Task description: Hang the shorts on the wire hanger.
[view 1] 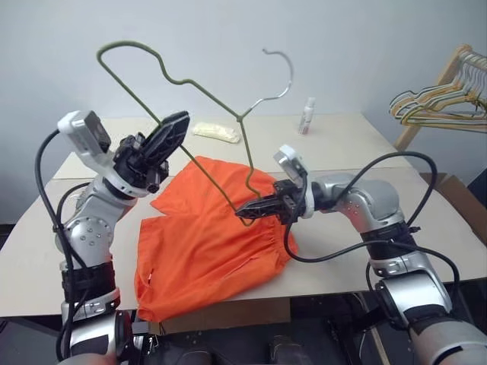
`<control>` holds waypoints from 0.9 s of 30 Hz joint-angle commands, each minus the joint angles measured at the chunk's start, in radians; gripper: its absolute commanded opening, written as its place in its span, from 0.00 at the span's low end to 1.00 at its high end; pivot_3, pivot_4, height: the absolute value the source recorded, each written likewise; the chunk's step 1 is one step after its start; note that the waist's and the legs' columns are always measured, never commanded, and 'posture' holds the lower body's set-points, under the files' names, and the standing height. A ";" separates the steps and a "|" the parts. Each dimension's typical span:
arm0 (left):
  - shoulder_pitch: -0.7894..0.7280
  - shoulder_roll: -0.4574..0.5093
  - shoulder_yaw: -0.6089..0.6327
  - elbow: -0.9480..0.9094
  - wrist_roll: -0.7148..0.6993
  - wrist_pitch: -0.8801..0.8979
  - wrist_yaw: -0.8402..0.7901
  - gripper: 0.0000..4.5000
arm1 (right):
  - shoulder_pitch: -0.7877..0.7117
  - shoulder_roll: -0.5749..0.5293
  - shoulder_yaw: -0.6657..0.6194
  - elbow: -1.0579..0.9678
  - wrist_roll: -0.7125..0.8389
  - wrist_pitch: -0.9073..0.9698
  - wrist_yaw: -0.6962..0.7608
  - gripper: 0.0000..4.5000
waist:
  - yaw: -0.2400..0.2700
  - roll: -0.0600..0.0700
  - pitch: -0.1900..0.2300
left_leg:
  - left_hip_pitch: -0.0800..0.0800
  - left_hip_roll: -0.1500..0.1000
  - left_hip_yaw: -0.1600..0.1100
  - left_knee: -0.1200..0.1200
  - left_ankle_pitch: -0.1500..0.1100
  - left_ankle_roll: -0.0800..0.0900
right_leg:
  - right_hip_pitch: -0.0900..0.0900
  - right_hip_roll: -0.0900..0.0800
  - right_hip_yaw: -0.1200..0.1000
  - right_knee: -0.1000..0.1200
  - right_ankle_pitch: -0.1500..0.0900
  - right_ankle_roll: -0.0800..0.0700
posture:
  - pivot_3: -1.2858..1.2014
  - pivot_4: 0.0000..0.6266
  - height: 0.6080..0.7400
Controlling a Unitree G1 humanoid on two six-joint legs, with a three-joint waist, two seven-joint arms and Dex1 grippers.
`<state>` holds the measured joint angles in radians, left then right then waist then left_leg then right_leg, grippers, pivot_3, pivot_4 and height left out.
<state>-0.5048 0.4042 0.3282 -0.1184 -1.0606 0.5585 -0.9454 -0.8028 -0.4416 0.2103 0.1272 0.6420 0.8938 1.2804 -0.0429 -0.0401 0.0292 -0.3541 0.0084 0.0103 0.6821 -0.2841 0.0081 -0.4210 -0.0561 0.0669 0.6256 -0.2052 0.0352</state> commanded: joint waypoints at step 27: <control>0.206 0.309 -0.517 -0.063 0.829 -0.604 -0.278 0.99 | 0.861 -0.792 -0.351 -0.227 0.333 0.541 0.105 0.00 | 0.027 0.003 0.002 | 0.000 0.002 0.006 -0.001 -0.001 0.001 | 0.002 0.000 0.002 -0.003 -0.007 0.009 | 0.52 0.00 1.00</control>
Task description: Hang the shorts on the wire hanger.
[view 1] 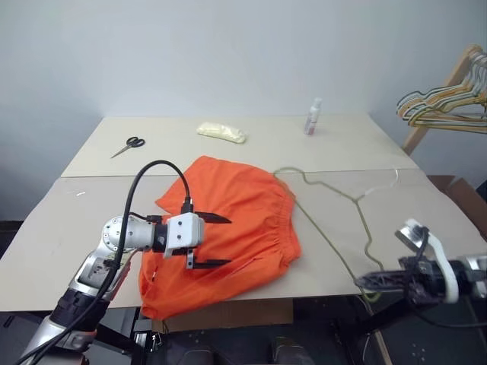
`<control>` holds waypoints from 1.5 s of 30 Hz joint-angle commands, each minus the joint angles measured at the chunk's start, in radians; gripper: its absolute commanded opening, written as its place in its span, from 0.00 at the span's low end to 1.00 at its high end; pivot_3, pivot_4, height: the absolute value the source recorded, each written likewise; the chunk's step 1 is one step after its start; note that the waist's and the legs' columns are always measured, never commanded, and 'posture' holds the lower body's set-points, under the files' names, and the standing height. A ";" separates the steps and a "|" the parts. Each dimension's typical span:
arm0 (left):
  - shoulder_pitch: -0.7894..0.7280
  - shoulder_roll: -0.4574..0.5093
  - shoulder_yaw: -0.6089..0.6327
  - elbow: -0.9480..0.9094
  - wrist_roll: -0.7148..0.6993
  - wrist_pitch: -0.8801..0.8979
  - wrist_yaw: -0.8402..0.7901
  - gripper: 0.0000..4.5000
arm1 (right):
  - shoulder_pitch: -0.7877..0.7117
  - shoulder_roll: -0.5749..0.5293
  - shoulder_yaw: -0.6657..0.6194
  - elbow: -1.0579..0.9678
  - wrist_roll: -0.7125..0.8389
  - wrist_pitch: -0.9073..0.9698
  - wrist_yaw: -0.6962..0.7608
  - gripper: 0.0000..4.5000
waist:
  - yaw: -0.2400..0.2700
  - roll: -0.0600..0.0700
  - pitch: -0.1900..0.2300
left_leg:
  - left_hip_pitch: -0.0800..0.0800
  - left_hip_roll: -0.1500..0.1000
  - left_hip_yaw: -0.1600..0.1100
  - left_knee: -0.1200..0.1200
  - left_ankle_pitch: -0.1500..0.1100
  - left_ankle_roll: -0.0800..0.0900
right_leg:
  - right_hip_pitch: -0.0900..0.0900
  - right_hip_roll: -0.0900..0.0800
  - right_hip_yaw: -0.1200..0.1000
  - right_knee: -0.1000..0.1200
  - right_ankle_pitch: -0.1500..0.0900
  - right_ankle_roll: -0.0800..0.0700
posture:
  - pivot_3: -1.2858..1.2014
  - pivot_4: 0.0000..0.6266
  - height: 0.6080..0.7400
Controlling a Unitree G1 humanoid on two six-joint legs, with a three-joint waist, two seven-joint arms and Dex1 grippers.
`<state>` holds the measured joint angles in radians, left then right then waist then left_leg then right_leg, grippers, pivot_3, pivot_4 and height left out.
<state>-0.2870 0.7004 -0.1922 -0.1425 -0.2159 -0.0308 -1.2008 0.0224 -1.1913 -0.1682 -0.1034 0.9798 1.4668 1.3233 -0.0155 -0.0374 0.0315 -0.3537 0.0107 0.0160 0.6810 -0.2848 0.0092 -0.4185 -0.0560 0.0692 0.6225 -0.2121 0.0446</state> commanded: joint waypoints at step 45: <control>0.043 0.047 0.020 -0.089 0.048 -0.035 0.032 0.99 | -0.503 0.132 0.548 0.523 -0.316 -0.055 0.165 0.00 | 0.022 0.001 0.000 | 0.001 0.002 0.003 0.003 0.000 0.000 | -0.002 0.002 0.002 0.003 0.001 -0.001 | 0.55 0.00 1.00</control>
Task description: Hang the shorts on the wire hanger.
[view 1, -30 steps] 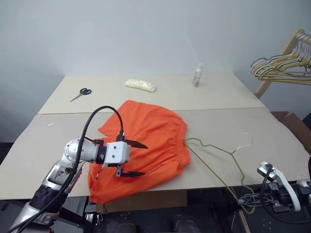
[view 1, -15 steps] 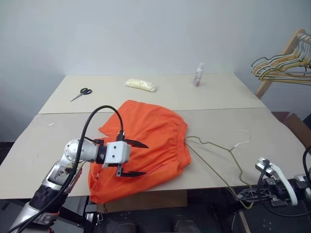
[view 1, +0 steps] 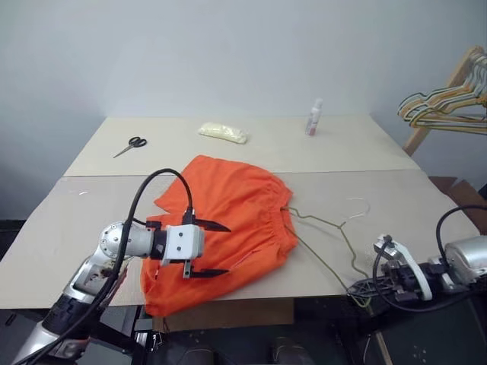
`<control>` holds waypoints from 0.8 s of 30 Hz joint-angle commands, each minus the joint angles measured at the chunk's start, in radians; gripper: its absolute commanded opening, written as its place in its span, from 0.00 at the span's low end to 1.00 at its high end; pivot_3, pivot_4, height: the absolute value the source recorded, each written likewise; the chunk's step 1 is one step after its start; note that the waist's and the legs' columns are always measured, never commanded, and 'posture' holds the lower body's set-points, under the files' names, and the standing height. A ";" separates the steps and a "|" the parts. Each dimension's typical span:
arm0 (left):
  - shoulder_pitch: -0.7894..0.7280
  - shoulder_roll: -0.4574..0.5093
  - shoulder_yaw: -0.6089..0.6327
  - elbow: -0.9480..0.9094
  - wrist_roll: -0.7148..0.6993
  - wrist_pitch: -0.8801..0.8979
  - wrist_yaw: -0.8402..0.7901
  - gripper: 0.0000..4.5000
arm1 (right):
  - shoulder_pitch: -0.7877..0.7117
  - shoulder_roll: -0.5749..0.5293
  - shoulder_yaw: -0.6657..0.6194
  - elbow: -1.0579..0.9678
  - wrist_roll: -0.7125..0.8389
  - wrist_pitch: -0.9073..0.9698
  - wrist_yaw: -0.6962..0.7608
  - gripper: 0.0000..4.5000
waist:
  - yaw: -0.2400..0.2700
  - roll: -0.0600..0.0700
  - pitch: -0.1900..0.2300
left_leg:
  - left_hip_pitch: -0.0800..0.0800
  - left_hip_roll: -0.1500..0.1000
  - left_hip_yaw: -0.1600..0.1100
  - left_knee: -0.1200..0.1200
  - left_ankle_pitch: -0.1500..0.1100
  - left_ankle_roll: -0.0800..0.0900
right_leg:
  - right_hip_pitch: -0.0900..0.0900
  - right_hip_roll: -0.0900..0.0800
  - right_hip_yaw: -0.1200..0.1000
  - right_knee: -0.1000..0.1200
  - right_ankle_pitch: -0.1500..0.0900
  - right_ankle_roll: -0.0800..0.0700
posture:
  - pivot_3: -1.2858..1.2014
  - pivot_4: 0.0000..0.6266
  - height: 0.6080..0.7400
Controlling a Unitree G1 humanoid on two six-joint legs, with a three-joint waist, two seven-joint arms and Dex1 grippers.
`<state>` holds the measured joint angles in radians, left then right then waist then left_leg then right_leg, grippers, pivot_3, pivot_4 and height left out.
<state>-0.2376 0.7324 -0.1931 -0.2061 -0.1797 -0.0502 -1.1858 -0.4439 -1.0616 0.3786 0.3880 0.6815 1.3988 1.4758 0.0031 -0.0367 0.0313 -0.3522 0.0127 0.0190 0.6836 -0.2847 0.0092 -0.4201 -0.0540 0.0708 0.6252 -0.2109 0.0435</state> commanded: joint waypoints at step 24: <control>-0.021 -0.001 -0.006 -0.001 0.051 -0.045 0.044 0.99 | -0.216 0.051 0.134 0.219 -0.043 0.020 0.097 0.00 | 0.011 0.001 0.000 | 0.000 0.001 -0.001 0.007 0.000 0.000 | 0.000 0.001 -0.001 0.004 0.002 -0.002 | 0.56 0.00 1.00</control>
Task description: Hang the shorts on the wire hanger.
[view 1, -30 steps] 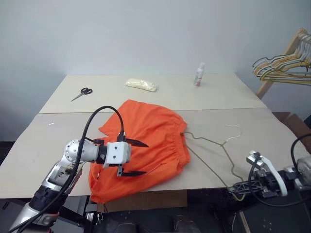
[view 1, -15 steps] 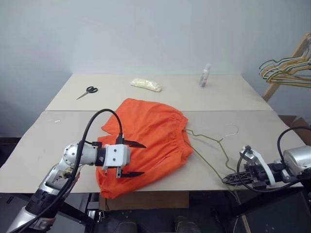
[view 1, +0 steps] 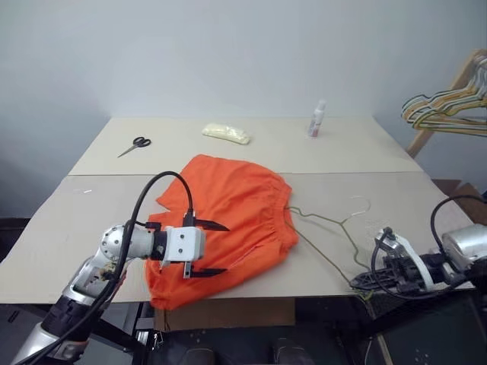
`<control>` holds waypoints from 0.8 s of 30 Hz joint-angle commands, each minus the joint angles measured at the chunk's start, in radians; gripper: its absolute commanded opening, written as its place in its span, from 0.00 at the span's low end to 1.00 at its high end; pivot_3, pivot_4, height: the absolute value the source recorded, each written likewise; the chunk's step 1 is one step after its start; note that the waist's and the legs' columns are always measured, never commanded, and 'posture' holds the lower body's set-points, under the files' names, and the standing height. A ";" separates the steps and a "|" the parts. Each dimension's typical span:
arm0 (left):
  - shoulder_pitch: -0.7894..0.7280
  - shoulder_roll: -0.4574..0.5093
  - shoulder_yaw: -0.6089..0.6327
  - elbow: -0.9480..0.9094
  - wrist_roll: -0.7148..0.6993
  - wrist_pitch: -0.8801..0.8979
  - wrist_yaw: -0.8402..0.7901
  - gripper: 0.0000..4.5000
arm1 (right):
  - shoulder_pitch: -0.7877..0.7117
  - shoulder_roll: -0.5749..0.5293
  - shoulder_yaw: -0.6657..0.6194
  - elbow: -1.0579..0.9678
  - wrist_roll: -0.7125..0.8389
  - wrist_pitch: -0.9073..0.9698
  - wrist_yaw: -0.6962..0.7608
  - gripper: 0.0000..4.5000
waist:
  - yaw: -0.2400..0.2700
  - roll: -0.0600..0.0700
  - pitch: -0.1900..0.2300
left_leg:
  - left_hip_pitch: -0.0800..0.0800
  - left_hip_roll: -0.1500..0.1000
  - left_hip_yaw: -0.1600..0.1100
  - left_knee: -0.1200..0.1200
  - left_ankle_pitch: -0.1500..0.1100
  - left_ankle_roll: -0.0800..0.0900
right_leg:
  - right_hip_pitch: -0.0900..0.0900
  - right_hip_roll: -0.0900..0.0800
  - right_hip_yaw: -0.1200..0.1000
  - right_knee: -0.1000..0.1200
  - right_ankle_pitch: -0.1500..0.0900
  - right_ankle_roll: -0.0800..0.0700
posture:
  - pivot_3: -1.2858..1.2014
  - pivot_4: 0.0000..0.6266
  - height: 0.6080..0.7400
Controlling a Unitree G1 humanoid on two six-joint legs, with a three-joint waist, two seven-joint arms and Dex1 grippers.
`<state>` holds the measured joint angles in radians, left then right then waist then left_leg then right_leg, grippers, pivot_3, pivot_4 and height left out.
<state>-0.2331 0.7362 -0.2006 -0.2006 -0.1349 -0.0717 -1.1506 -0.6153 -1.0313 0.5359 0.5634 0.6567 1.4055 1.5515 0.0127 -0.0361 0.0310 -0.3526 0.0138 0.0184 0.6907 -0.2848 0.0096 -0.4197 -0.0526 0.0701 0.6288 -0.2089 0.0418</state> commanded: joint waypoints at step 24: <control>-0.014 -0.018 -0.018 0.004 0.028 -0.049 0.017 0.99 | -0.056 -0.044 0.128 -0.037 0.093 -0.103 0.063 0.00 | 0.028 0.002 0.000 | -0.002 0.001 0.000 0.004 -0.001 0.002 | -0.001 0.000 0.000 0.000 0.002 -0.001 | 0.55 0.00 1.00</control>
<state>-0.2296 0.7227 -0.2174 -0.1932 -0.1115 -0.0967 -1.1405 -0.6388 -1.0863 0.7036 0.5061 0.7622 1.2923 1.5602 0.0405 -0.0346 0.0315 -0.3543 0.0146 0.0185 0.6947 -0.2863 0.0120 -0.4203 -0.0525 0.0697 0.6288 -0.2064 0.0395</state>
